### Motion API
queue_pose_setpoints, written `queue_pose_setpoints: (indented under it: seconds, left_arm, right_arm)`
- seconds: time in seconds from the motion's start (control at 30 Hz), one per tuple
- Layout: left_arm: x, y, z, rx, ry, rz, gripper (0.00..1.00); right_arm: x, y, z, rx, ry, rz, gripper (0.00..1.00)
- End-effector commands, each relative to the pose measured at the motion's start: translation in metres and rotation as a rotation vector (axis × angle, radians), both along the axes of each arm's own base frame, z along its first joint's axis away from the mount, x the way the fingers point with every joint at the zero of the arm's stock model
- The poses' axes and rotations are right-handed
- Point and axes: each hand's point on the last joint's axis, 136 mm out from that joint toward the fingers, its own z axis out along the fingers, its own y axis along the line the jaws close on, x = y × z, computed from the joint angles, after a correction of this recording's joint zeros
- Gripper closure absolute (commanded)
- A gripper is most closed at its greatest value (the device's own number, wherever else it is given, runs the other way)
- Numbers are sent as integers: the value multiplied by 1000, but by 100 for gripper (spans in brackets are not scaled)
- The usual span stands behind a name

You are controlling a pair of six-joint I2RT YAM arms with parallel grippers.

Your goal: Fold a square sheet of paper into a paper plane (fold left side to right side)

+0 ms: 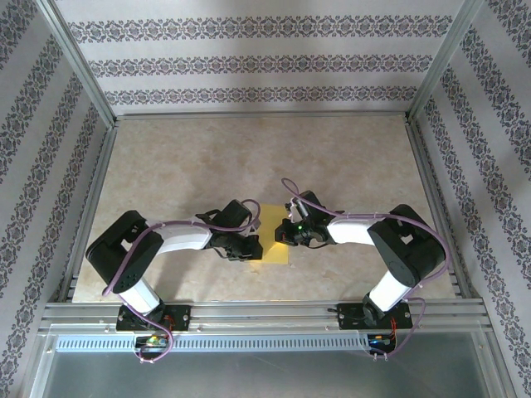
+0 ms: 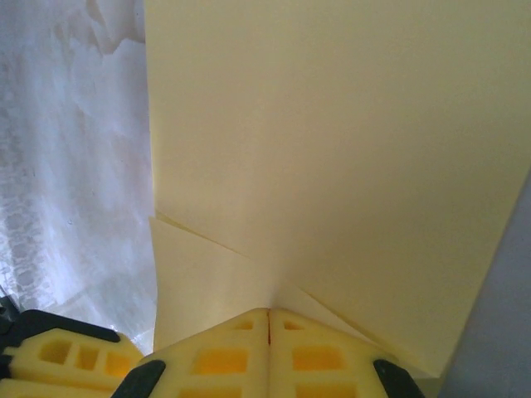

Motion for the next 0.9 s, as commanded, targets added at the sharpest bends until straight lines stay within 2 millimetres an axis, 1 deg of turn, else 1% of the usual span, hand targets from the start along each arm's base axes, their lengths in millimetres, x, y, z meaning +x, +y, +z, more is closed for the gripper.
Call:
queue_pose_setpoints:
  seconds: [0.0,0.1,0.27,0.47,0.6,0.87]
  left_arm:
    - [4,-15,29,-57,-26,-18,89]
    - [11,-19,33,-72,-31,-14,89]
    - [21,-24,24,-74,-23,-17,90]
    - [28,-33,15,-84,-15,-26,91]
    - [32,-34,8,-71,-17,-28,92]
    - [41,-36,3,-64,-38,-20,95]
  right_arm:
    - [-9,-12,-21,-50,45,-6,100]
    - [-9,-11,-20,-42,45,-3,100]
    - [-7,-10,-16,-35,33,0,100]
    - [-8,-10,-17,-36,40,-1,100]
    - [-9,-10,-18,-36,42,-1,100]
    - [-10,-11,-19,-38,45,-2,100]
